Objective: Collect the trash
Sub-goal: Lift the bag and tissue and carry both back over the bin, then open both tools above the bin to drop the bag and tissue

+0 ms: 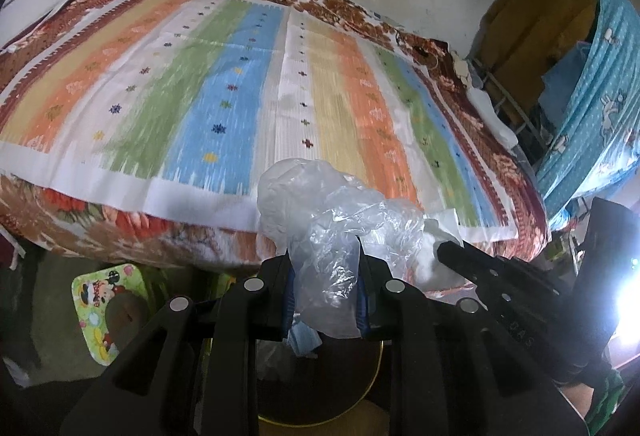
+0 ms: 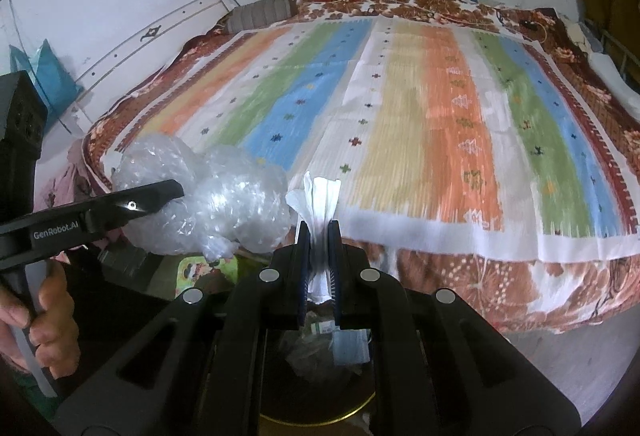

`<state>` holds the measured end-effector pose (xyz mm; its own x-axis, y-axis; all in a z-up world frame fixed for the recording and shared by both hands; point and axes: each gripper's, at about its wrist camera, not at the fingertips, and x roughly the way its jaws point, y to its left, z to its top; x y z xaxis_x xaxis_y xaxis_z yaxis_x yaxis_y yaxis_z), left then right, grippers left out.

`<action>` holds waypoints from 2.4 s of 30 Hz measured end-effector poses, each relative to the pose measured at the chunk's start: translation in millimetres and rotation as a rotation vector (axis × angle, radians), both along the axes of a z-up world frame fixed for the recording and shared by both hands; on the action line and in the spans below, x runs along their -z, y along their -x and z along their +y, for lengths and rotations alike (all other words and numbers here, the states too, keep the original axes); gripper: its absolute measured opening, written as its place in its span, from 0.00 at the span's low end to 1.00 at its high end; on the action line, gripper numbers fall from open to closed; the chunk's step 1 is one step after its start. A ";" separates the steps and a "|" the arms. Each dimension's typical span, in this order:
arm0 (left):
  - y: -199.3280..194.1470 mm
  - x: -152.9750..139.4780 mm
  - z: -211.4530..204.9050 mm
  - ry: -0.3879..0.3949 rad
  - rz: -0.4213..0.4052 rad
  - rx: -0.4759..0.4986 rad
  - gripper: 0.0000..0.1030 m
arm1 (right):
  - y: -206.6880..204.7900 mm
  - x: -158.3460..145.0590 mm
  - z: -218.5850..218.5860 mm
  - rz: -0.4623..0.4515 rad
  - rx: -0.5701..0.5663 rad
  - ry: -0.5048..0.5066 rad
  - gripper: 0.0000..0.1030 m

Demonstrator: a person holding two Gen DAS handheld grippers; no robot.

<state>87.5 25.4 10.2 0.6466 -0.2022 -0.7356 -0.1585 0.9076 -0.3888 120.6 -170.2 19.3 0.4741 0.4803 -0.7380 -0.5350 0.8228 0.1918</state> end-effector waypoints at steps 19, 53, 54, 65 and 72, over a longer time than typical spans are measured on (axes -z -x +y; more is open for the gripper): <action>17.7 44.0 -30.7 -0.216 0.179 -0.013 0.22 | 26.2 76.2 3.9 0.191 0.009 0.151 0.07; -34.4 166.6 -29.3 -0.035 0.564 -0.142 0.52 | -31.1 161.1 -4.4 0.536 0.162 0.181 0.32; -36.5 166.2 -27.8 -0.044 0.559 -0.150 0.53 | -32.4 158.5 -4.1 0.527 0.160 0.173 0.44; -30.7 123.3 -21.7 0.013 0.452 -0.114 0.61 | -27.2 124.6 -12.3 0.529 0.153 0.041 0.55; -25.0 94.7 -33.0 0.028 0.369 0.029 0.72 | -11.5 105.0 -17.5 0.449 0.111 0.102 0.61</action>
<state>112.5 -7.7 -84.5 0.3322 -0.2398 -0.9122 -0.2668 0.9037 -0.3347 132.1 -187.7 -85.7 0.1417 0.3591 -0.9225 -0.3250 0.8971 0.2993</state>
